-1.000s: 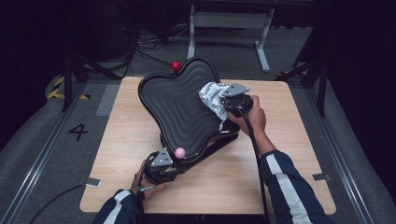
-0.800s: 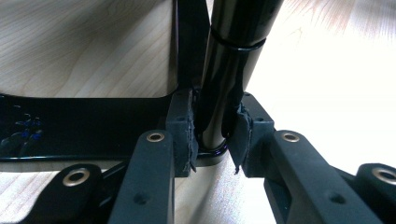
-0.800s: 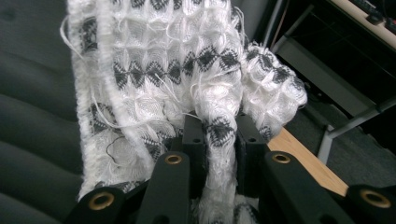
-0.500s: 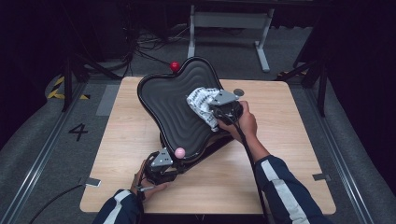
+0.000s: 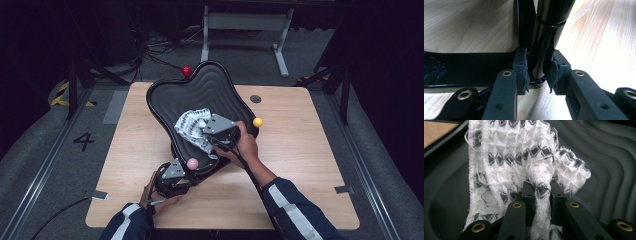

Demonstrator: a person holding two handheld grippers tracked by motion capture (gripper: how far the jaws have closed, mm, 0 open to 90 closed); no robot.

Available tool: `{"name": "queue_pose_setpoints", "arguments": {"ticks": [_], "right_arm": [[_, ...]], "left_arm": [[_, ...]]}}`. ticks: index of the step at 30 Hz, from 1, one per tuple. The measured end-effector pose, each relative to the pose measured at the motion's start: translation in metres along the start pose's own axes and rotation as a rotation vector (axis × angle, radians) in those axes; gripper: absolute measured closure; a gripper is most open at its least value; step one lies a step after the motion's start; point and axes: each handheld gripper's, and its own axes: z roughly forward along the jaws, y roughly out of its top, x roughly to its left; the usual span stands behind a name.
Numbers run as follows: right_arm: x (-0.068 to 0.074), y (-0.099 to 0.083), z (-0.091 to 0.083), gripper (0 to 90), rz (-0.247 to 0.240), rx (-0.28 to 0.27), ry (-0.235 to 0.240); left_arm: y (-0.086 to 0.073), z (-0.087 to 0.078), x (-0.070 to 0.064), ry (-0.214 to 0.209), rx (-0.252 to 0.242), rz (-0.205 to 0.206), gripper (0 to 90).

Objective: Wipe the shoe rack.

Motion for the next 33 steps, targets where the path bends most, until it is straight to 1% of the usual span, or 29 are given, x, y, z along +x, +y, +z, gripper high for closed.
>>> {"name": "queue_pose_setpoints", "arguments": {"ticks": [2,4,7,9,12,14,15,17,19,22,26,27,29,33], "right_arm": [[0.005,0.001,-0.001,78.5,-0.009,-0.006,0.014],[0.007,0.001,-0.002,78.4,-0.020,-0.005,0.013],[0.004,0.000,-0.002,78.3,-0.025,0.001,0.022],[0.000,-0.002,-0.003,78.3,-0.028,0.009,0.018],[-0.010,-0.008,-0.003,78.2,-0.007,0.029,-0.008],[-0.019,-0.015,-0.004,78.1,0.007,0.040,-0.029],[-0.022,-0.018,-0.004,78.2,0.008,0.046,-0.039],[-0.031,-0.024,-0.006,78.2,0.001,0.075,-0.080],[-0.043,-0.032,-0.007,78.2,0.027,0.095,-0.103],[-0.057,-0.044,-0.010,78.2,0.047,0.123,-0.144],[-0.075,-0.059,-0.014,78.2,0.103,0.152,-0.177],[-0.075,-0.059,-0.014,78.2,0.103,0.152,-0.177],[-0.082,-0.066,-0.016,78.2,0.132,0.142,-0.174],[-0.079,-0.065,-0.016,78.4,0.120,0.145,-0.186]], "left_arm": [[0.000,0.000,0.000,-0.003,-0.004,-0.006,70.7],[0.000,0.000,0.000,-0.007,-0.005,-0.008,70.5],[0.000,0.000,0.000,-0.007,-0.006,-0.008,70.4],[0.000,0.000,0.000,-0.006,-0.005,-0.006,70.4],[0.000,0.000,0.000,-0.008,-0.005,-0.008,70.4],[0.000,0.000,0.000,-0.006,-0.006,-0.010,70.2],[0.000,0.000,0.000,-0.008,-0.003,-0.008,70.2],[0.000,0.000,0.000,-0.007,-0.004,-0.009,70.2],[0.000,0.000,0.000,-0.007,-0.001,-0.011,70.3],[0.000,0.000,0.001,-0.007,0.001,-0.009,70.3],[0.000,-0.001,0.001,-0.006,0.011,-0.010,70.3],[0.000,-0.001,0.001,-0.006,0.011,-0.010,70.3],[0.000,-0.001,0.001,-0.007,0.009,-0.011,70.3],[0.000,-0.001,0.001,-0.006,0.011,-0.009,70.3]]}}
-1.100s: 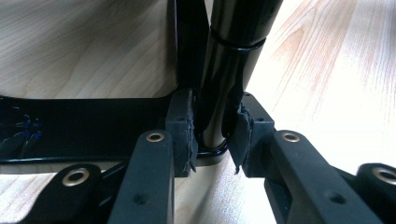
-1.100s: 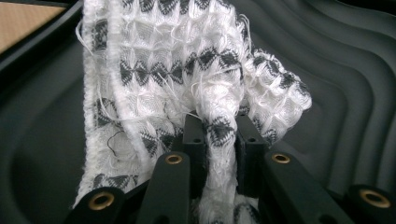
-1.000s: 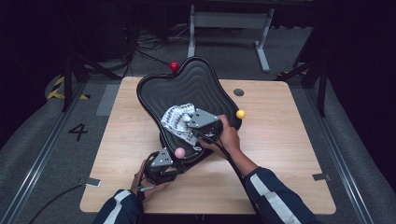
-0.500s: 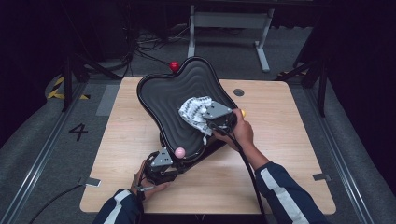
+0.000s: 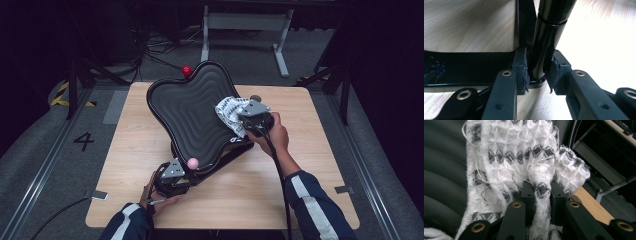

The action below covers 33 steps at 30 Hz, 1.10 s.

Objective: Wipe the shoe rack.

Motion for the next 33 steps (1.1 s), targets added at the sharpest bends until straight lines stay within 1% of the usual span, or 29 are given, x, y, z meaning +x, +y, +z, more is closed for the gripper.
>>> {"name": "queue_pose_setpoints", "arguments": {"ticks": [3,4,5,6,7,8,9,10,11,14,16,17,19,21,23,24,26,27,29,31,33], "right_arm": [[0.011,0.002,-0.002,78.6,-0.020,-0.010,0.013],[0.014,0.003,-0.003,78.6,-0.021,-0.018,0.029],[0.014,0.003,-0.003,78.6,-0.021,-0.018,0.029],[0.019,0.004,-0.004,78.6,-0.021,-0.028,0.043],[0.030,0.008,-0.007,78.6,-0.042,-0.045,0.067],[0.036,0.010,-0.008,78.6,-0.050,-0.052,0.083],[0.036,0.010,-0.008,78.6,-0.050,-0.052,0.083],[0.039,0.012,-0.009,78.7,-0.062,-0.057,0.088],[0.046,0.015,-0.010,78.7,-0.072,-0.064,0.103],[0.060,0.021,-0.012,78.7,-0.084,-0.093,0.135],[0.069,0.024,-0.014,78.7,-0.079,-0.118,0.179],[0.073,0.026,-0.015,78.7,-0.082,-0.124,0.191],[0.082,0.030,-0.016,78.7,-0.102,-0.134,0.210],[0.092,0.034,-0.019,78.7,-0.128,-0.143,0.226],[0.101,0.036,-0.022,78.7,-0.150,-0.151,0.249],[0.105,0.037,-0.023,78.7,-0.162,-0.153,0.252],[0.108,0.037,-0.024,78.7,-0.181,-0.157,0.247],[0.108,0.037,-0.024,78.6,-0.183,-0.159,0.246],[0.106,0.036,-0.024,78.4,-0.169,-0.160,0.257],[0.104,0.035,-0.023,78.3,-0.183,-0.156,0.243],[0.101,0.034,-0.023,78.3,-0.185,-0.148,0.226]], "left_arm": [[0.000,0.000,0.000,-0.003,-0.005,-0.003,70.2],[0.000,0.001,0.000,0.000,-0.009,-0.003,70.3],[0.000,0.001,0.000,0.000,-0.009,-0.003,70.3],[0.000,0.001,0.000,-0.001,-0.011,-0.004,70.3],[0.000,0.001,0.000,0.001,-0.010,-0.004,70.2],[0.000,0.001,0.000,0.001,-0.009,-0.003,70.2],[0.000,0.000,0.000,0.003,-0.005,-0.002,70.2],[0.000,0.001,0.000,0.002,-0.007,-0.003,70.2],[0.000,0.001,0.000,0.003,-0.005,-0.003,70.2],[0.000,0.001,-0.001,0.004,-0.012,-0.006,70.2],[0.000,0.001,-0.001,0.004,-0.013,-0.004,70.3],[-0.001,0.001,-0.001,0.004,-0.017,-0.005,70.3],[0.000,0.001,-0.001,0.007,-0.017,-0.003,70.3],[0.000,0.001,0.000,0.013,-0.006,-0.008,70.3],[0.000,0.001,-0.001,0.014,-0.014,-0.009,70.2],[0.000,0.001,-0.001,0.013,-0.015,-0.010,70.3],[0.000,0.001,0.000,0.014,-0.014,-0.006,70.2],[0.000,0.001,0.000,0.013,-0.014,-0.007,70.3],[0.000,0.001,-0.001,0.014,-0.018,-0.005,70.3],[0.000,0.001,-0.001,0.014,-0.018,-0.004,70.3],[0.000,0.001,-0.001,0.015,-0.018,-0.006,70.3]]}}
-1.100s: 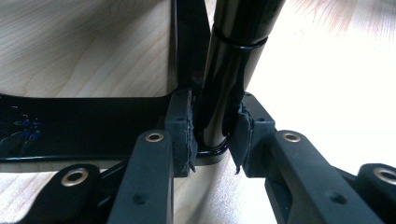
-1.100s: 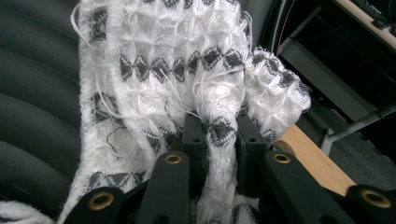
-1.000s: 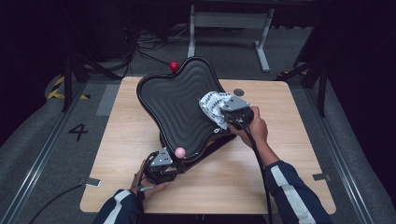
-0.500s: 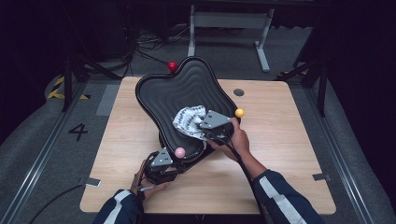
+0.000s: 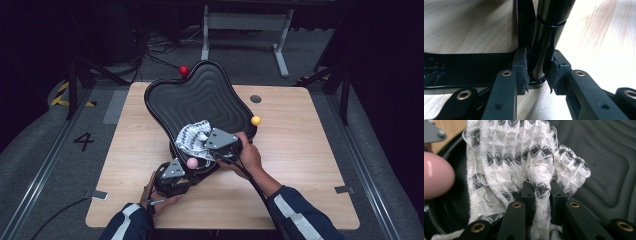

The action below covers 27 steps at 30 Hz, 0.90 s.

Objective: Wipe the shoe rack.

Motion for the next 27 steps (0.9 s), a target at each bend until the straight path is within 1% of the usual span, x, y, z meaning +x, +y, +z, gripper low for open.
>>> {"name": "queue_pose_setpoints", "arguments": {"ticks": [2,5,7,9,11,13,15,16,17,19,20,22,23,26,27], "right_arm": [[-0.004,-0.002,0.000,78.3,0.008,0.008,-0.018],[-0.015,-0.009,0.000,78.4,0.021,0.029,-0.064],[-0.023,-0.016,-0.001,78.6,0.035,0.039,-0.102],[-0.031,-0.024,-0.003,78.5,0.074,0.042,-0.111],[-0.037,-0.029,-0.004,78.6,0.077,0.064,-0.133],[-0.045,-0.036,-0.006,78.5,0.092,0.084,-0.163],[-0.051,-0.042,-0.007,78.5,0.114,0.093,-0.176],[-0.051,-0.042,-0.007,78.5,0.114,0.093,-0.176],[-0.059,-0.050,-0.009,78.5,0.124,0.114,-0.201],[-0.060,-0.052,-0.010,78.5,0.134,0.116,-0.203],[-0.065,-0.057,-0.011,78.5,0.143,0.126,-0.217],[-0.069,-0.061,-0.013,78.5,0.157,0.132,-0.221],[-0.070,-0.063,-0.014,78.5,0.163,0.134,-0.223],[-0.068,-0.062,-0.014,78.8,0.153,0.137,-0.228],[-0.067,-0.061,-0.014,78.9,0.156,0.136,-0.227]], "left_arm": [[0.000,0.000,0.000,0.000,0.000,0.000,70.3],[0.000,0.000,0.000,0.000,0.000,-0.001,70.5],[0.000,0.000,0.000,0.002,0.001,0.002,70.6],[0.000,0.000,0.000,0.001,0.003,0.002,70.6],[0.000,0.000,0.000,0.002,0.002,0.003,70.6],[0.000,0.000,0.000,0.001,0.001,0.002,70.6],[0.000,0.000,0.000,0.001,0.004,0.002,70.6],[0.000,0.000,0.000,0.001,0.004,0.002,70.6],[0.000,-0.001,0.000,0.001,0.006,0.003,70.5],[0.000,0.000,0.000,0.000,0.002,0.002,70.5],[0.000,0.000,0.000,0.001,0.002,0.003,70.5],[0.000,0.000,0.000,0.002,0.001,0.006,70.6],[0.000,0.000,0.000,0.002,0.001,0.005,70.6],[0.000,0.000,-0.001,0.004,0.000,0.004,70.5],[0.000,0.000,-0.001,0.005,0.008,0.004,70.5]]}}
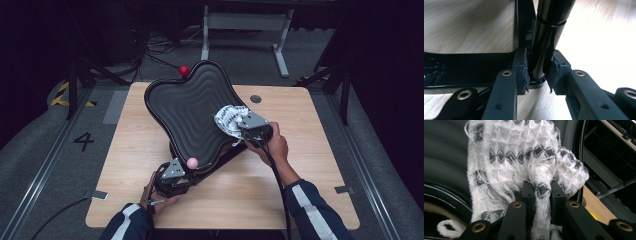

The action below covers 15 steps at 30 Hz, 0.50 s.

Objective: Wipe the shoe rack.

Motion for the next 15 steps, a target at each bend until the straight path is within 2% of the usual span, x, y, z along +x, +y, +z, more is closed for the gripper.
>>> {"name": "queue_pose_setpoints", "arguments": {"ticks": [2,7,10,15], "right_arm": [[0.004,0.002,-0.001,79.0,-0.008,-0.007,0.022],[0.025,0.012,-0.006,79.3,-0.051,-0.044,0.093],[0.036,0.017,-0.008,79.5,-0.069,-0.061,0.107],[0.052,0.026,-0.011,79.3,-0.088,-0.097,0.164]], "left_arm": [[0.000,0.000,0.001,-0.003,-0.005,-0.003,70.5],[0.000,0.001,0.000,-0.002,-0.007,-0.003,70.6],[0.000,0.000,0.000,-0.004,-0.006,-0.004,70.5],[0.000,0.000,0.000,-0.001,-0.003,0.001,70.3]]}}
